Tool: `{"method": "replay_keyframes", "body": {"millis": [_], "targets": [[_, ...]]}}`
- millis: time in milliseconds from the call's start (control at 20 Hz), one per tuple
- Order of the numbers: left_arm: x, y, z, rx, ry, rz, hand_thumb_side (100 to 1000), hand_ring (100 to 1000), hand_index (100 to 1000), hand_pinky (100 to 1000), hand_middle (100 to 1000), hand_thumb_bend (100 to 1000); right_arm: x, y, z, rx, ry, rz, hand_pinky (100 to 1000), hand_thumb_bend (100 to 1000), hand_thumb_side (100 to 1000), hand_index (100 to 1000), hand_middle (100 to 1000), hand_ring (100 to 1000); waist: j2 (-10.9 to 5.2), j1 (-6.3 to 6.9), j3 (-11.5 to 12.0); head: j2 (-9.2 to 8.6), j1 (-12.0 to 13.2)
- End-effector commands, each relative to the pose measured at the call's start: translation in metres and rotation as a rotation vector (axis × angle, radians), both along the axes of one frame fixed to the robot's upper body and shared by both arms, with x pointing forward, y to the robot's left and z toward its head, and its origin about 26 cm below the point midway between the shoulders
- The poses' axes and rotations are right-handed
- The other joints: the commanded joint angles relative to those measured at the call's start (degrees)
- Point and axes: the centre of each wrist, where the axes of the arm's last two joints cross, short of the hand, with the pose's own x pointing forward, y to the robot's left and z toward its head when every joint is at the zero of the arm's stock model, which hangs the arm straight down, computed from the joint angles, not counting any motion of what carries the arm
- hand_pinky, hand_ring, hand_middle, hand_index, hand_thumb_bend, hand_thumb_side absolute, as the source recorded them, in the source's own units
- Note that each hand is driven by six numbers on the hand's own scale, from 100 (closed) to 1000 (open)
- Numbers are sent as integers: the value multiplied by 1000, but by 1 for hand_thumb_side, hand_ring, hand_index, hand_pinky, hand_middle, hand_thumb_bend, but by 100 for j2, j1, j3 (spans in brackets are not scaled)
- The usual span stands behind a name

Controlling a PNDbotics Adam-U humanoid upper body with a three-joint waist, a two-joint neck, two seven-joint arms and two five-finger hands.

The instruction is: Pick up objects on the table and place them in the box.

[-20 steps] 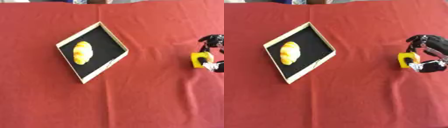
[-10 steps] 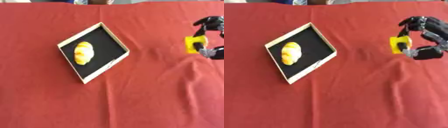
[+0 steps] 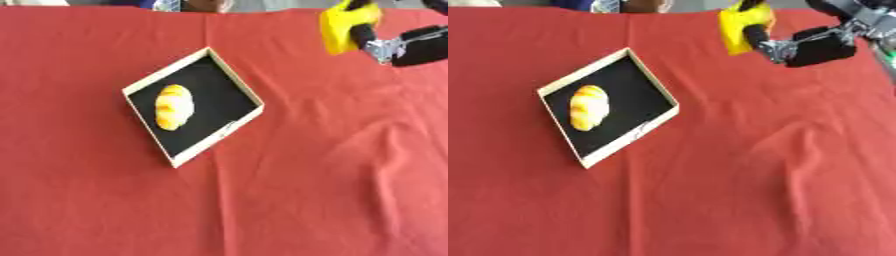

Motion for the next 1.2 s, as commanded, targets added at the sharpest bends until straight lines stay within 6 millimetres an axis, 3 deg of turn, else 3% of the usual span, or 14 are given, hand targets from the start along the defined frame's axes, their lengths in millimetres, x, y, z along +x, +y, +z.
{"method": "replay_keyframes", "body": {"millis": [50, 300, 600, 950, 1200], "targets": [[-2, -1, 8, 17, -28, -13, 699, 850, 862, 827, 749, 100, 9, 29, 3, -11, -1, 56, 854, 100, 100, 638, 458, 775, -151, 23, 18, -68, -28], [-2, -2, 9, 15, -32, -16, 699, 849, 862, 827, 749, 100, 33, 73, -13, -50, 15, 86, 828, 100, 132, 655, 465, 770, -167, 25, 59, -65, -30], [-2, -3, 9, 14, -32, -20, 698, 849, 863, 827, 748, 100, 59, 101, -48, -124, 58, 60, 832, 100, 169, 663, 470, 784, -176, 10, 94, -60, -6], [-2, -3, 8, 12, -26, -21, 700, 849, 863, 827, 748, 100, 83, 105, -86, -173, 114, -15, 832, 100, 192, 665, 469, 794, -159, 4, 124, -64, 38], [-2, -3, 6, 13, -20, -25, 701, 849, 863, 827, 747, 100, 88, 105, -101, -203, 115, -31, 835, 100, 177, 682, 482, 805, -154, 3, 125, -59, 45]]}}
